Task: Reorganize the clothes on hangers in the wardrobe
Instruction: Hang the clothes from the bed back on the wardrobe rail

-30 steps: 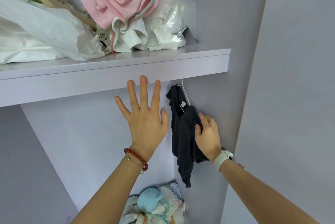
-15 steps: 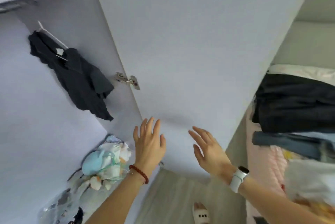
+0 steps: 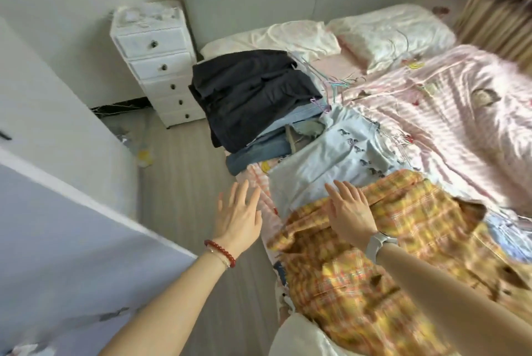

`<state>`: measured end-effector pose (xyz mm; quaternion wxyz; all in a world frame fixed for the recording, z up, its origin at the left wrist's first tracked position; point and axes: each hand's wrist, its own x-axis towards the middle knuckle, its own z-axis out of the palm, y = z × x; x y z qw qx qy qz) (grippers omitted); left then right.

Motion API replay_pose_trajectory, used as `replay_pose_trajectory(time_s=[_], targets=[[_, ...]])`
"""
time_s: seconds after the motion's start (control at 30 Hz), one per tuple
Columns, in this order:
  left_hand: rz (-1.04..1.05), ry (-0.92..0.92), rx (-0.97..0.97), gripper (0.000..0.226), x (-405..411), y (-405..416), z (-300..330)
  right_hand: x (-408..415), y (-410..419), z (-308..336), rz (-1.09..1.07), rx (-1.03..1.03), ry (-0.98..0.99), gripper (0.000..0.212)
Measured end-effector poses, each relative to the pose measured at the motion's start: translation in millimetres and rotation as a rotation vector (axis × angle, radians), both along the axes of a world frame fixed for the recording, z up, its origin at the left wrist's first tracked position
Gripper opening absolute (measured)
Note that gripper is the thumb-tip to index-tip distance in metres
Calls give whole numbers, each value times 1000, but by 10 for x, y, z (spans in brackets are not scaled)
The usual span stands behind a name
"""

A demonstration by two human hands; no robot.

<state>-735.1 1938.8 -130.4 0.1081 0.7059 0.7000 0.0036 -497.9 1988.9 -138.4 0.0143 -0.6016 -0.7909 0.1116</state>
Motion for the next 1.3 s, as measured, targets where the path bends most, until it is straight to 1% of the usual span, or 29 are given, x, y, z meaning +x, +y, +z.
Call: replay_pose_trajectory(time_s=[0.07, 0.17, 0.3, 0.37, 0.47, 0.5, 0.6, 0.63, 0.7, 0.77, 0.8, 0.83, 0.9, 0.97, 1.0, 1.07, 1.13, 1.17, 1.2, 1.23, 1.27, 1.3], targets=[[-45, -20, -29, 53, 260, 458, -87, 300, 354, -101, -115, -59, 35, 46], [-95, -48, -86, 53, 689, 1101, -283, 722, 935, -305, -275, -147, 139, 46], [-137, -89, -119, 54, 1227, 1738, -649, 1224, 1683, -618, -441, -157, 263, 42], [-167, -129, -172, 54, 1411, 1966, -881, 1440, 2029, -785, -540, -219, 289, 43], [-172, -132, -253, 56, 1581, 2225, -1229, 1765, 2439, -1079, -687, -385, 283, 42], [-169, -120, -281, 56, 1619, 2299, -1334, 1863, 2516, -1167, -729, -434, 275, 42], [-179, -77, -384, 59, 1701, 2460, -1607, 2071, 2625, -1398, -824, -558, 264, 52], [-178, -75, -426, 59, 1716, 2486, -1684, 2111, 2649, -1453, -851, -578, 281, 52], [-169, -95, -503, 57, 1721, 2496, -1807, 2165, 2700, -1532, -953, -519, 389, 42], [-183, -102, -540, 56, 1701, 2479, -1863, 2173, 2740, -1557, -1068, -387, 529, 33], [-188, -108, -552, 56, 1688, 2481, -1860, 2163, 2744, -1557, -1106, -317, 568, 30], [-185, -125, -559, 55, 1675, 2497, -1833, 2139, 2733, -1540, -1133, -240, 588, 32], [-160, -172, -534, 52, 1668, 2564, -1712, 2060, 2651, -1455, -1129, -68, 619, 29], [-125, -212, -432, 52, 1681, 2660, -1516, 1955, 2492, -1340, -1040, 48, 685, 23], [-123, -234, -329, 53, 1700, 2717, -1386, 1920, 2399, -1285, -978, 79, 708, 21], [-152, -260, -52, 55, 1743, 2861, -1078, 1899, 2233, -1172, -848, 130, 712, 18], [-205, -215, 219, 57, 1784, 3011, -761, 1921, 2121, -1038, -709, 164, 710, 21], [-232, -166, 306, 57, 1801, 3074, -614, 1931, 2089, -959, -636, 175, 708, 24], [-263, -113, 345, 56, 1814, 3115, -481, 1929, 2066, -869, -563, 190, 698, 27], [-295, -66, 345, 52, 1821, 3138, -379, 1918, 2052, -783, -502, 213, 685, 28], [-318, -47, 304, 46, 1817, 3137, -312, 1899, 2047, -706, -459, 235, 672, 26], [-315, -72, 234, 39, 1789, 3105, -261, 1871, 2045, -641, -433, 250, 657, 23]])
